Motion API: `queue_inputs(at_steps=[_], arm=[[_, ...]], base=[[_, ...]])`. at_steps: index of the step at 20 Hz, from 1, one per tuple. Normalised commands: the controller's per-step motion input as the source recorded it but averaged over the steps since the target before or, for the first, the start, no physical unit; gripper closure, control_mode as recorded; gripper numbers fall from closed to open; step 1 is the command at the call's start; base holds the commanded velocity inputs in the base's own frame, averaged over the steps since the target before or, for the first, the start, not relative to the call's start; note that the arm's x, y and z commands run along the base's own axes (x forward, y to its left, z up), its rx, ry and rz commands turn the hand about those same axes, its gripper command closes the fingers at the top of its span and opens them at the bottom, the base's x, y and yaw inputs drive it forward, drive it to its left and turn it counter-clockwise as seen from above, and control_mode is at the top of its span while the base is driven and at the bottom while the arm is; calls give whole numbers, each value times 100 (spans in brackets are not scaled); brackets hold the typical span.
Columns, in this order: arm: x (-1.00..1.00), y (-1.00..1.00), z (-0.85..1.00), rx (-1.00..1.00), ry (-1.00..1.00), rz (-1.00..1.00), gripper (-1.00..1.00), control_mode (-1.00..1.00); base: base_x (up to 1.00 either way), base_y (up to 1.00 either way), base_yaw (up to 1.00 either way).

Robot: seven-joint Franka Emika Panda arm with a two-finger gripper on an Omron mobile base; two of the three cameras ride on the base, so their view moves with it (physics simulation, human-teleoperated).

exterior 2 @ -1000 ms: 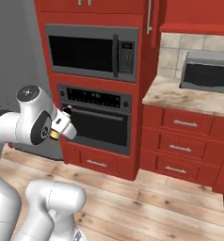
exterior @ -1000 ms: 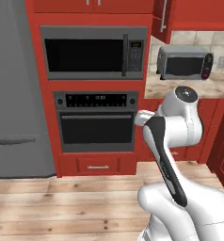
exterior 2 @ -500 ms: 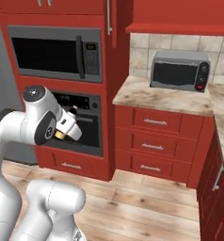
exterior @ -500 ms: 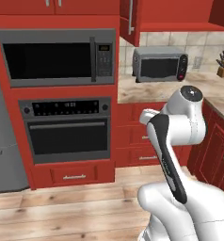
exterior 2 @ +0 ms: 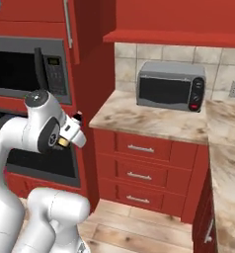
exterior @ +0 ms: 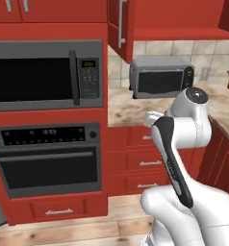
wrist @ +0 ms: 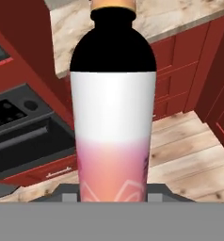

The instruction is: Pick the bottled drink from the counter and place it in the open cabinet.

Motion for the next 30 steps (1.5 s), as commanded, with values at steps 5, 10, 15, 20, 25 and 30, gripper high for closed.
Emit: queue_inputs(at_steps=[5, 10, 15, 20, 25, 30], arm=[[0, 0, 0, 0, 0, 0, 100, 100], [0, 0, 0, 0, 0, 0, 100, 100], [0, 0, 0, 0, 0, 0, 100, 100], [0, 0, 0, 0, 0, 0, 100, 100], [0, 0, 0, 0, 0, 0, 100, 100], [0, 0, 0, 0, 0, 0, 100, 100]], base=[[55, -96, -10], [65, -28, -10], [77, -22, 0], [43, -74, -16], [84, -18, -12], [89, 0, 0]])
